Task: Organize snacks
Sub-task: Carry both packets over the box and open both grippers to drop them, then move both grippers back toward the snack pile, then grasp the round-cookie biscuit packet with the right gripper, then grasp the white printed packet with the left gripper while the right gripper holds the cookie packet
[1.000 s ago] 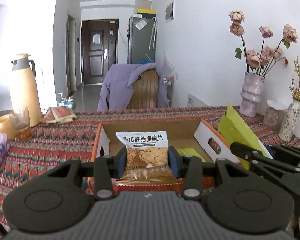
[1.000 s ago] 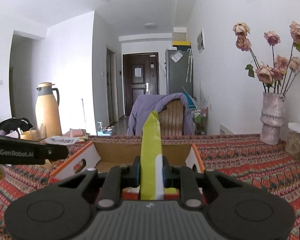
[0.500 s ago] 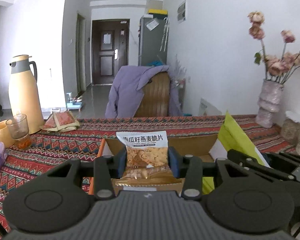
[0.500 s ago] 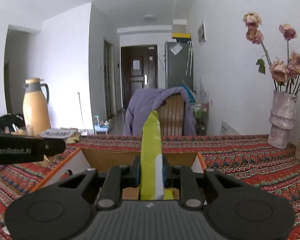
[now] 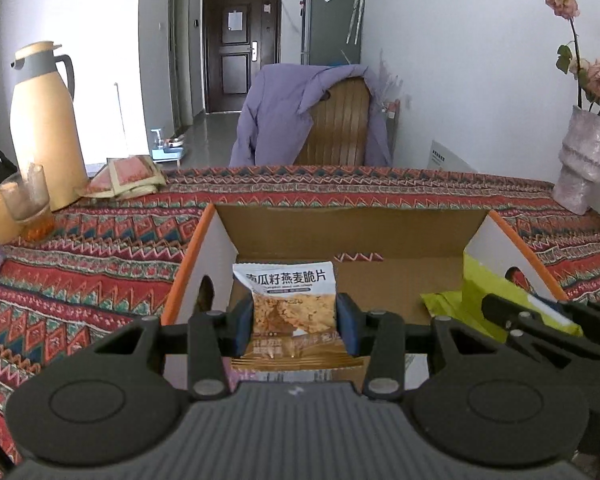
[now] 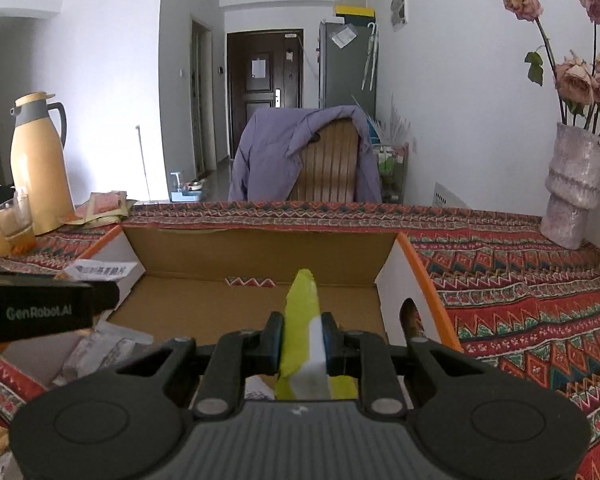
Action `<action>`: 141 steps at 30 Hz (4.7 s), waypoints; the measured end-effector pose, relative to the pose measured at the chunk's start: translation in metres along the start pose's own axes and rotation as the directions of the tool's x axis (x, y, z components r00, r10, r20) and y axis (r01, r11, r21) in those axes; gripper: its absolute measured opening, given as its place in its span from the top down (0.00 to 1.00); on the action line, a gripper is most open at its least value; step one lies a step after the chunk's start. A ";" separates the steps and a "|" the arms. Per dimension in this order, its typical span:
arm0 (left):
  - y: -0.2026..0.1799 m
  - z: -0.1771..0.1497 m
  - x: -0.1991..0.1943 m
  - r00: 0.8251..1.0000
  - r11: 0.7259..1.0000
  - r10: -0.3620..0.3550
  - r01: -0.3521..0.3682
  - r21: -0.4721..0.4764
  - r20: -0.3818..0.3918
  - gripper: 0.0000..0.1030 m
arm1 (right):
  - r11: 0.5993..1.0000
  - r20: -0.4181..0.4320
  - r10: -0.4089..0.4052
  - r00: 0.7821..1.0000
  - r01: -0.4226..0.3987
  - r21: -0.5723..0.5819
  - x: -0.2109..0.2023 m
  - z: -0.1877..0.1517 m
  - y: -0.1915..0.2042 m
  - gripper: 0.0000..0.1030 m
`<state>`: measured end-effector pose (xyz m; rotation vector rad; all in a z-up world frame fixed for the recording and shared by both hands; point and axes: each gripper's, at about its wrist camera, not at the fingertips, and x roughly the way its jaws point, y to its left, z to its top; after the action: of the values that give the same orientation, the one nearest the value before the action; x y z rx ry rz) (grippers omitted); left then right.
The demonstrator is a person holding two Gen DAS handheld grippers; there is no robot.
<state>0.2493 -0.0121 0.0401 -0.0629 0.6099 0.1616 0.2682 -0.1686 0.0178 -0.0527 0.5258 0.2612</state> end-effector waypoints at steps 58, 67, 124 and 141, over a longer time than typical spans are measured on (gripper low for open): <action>0.059 -0.159 -0.190 0.990 0.993 -0.116 0.116 0.011 0.082 0.00 | 0.995 0.037 0.102 0.994 -0.102 -0.009 -0.205 -0.118 0.003 0.00; 0.062 -0.176 -0.206 0.990 0.992 -0.119 0.115 0.061 0.080 0.00 | 0.993 0.017 0.119 0.993 -0.119 -0.004 -0.223 -0.143 0.023 0.00; 0.112 -0.189 -0.190 0.958 0.943 -0.283 0.285 0.174 -0.038 0.00 | 0.992 -0.083 0.097 0.992 -0.090 0.083 -0.218 -0.171 0.086 0.50; 0.066 -0.185 -0.190 0.960 0.949 -0.270 0.278 0.149 -0.070 0.00 | 0.988 0.015 0.043 0.999 -0.044 0.151 -0.223 -0.165 0.033 0.53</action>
<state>-0.0200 0.0081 -0.0030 0.0024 0.6544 -0.1587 -0.0069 -0.2081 -0.0121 0.1074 0.5338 0.2634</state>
